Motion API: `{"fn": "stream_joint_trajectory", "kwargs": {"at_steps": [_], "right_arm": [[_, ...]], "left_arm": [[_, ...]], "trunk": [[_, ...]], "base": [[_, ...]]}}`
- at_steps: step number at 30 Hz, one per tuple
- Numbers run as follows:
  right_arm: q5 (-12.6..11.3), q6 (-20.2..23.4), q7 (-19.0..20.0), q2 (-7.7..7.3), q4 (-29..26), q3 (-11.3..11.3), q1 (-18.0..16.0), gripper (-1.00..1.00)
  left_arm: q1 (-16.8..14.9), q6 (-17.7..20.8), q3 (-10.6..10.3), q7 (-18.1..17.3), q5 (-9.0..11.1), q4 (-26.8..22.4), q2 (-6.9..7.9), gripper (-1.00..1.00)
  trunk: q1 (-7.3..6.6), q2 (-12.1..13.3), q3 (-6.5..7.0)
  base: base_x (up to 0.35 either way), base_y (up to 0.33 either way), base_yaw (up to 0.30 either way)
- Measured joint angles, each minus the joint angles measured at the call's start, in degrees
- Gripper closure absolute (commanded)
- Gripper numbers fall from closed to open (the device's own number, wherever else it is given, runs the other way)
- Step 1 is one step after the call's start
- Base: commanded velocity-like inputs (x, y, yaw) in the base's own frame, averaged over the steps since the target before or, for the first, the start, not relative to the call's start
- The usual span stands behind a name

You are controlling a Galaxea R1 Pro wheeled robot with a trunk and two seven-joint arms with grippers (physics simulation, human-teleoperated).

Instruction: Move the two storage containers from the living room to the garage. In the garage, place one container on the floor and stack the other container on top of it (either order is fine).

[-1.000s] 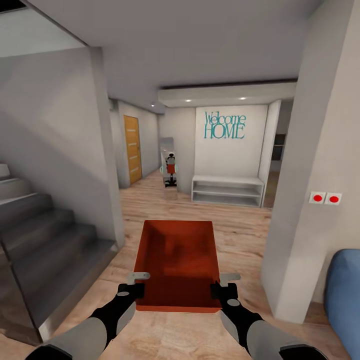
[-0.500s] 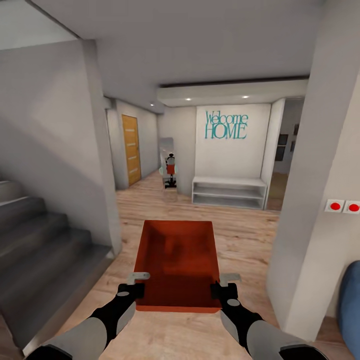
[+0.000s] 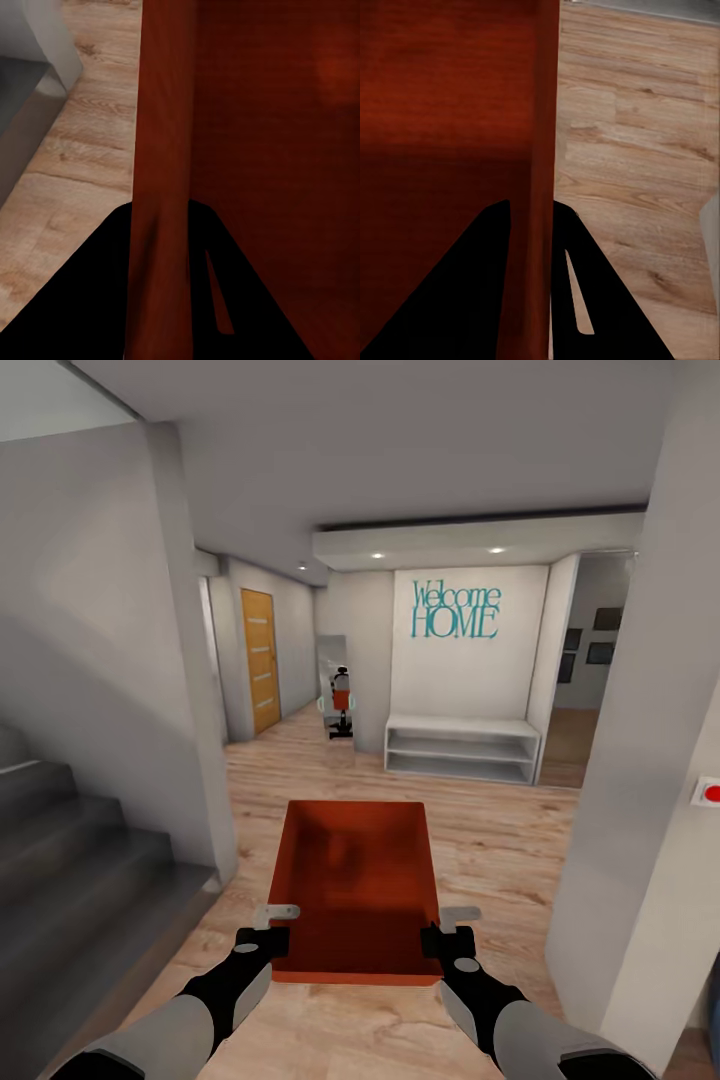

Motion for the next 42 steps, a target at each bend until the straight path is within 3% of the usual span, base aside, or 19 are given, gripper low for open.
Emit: {"fn": "stream_joint_trajectory", "kwargs": {"at_steps": [42], "right_arm": [[-0.1,-0.1,0.0,0.0,0.0,0.1,0.0,1.0]], "left_arm": [[0.0,0.0,0.1,0.0,-0.1,0.0,0.0,1.0]], "trunk": [[0.0,0.0,0.0]], "base": [[0.321,0.0,0.0]]}}
